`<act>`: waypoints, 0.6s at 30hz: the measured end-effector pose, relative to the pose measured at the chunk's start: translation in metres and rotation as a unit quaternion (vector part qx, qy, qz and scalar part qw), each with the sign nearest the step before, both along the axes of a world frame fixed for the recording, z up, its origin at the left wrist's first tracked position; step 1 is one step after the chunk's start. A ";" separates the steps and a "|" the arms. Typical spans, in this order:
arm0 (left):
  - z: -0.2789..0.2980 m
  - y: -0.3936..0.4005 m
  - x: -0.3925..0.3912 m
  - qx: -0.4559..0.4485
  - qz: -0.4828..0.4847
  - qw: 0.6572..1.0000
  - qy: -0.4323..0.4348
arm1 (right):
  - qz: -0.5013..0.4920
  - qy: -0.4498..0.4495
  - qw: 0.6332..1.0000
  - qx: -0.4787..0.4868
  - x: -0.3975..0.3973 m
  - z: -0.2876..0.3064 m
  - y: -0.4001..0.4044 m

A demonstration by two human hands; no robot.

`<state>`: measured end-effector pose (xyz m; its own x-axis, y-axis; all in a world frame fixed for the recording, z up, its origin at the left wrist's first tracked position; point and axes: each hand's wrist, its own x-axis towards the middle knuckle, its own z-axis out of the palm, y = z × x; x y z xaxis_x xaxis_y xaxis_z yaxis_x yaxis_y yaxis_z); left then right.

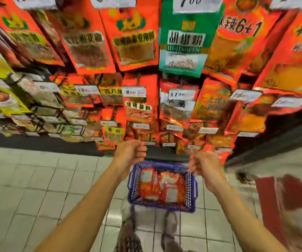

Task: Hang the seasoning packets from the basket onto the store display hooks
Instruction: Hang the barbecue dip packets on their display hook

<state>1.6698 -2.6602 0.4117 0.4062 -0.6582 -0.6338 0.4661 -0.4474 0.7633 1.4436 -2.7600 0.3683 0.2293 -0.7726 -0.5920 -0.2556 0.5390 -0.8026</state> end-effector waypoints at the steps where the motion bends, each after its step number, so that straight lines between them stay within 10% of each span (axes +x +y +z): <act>1: -0.020 0.005 -0.003 0.021 -0.005 1.000 0.023 | -0.001 0.022 1.000 0.018 -0.006 -0.021 0.008; 11: -0.256 0.034 0.008 0.257 -0.041 0.965 0.044 | -0.061 0.193 0.961 0.190 -0.026 -0.279 0.084; 18: -0.483 0.056 0.037 0.380 -0.145 0.913 0.021 | 0.080 0.303 0.927 0.209 0.022 -0.513 0.105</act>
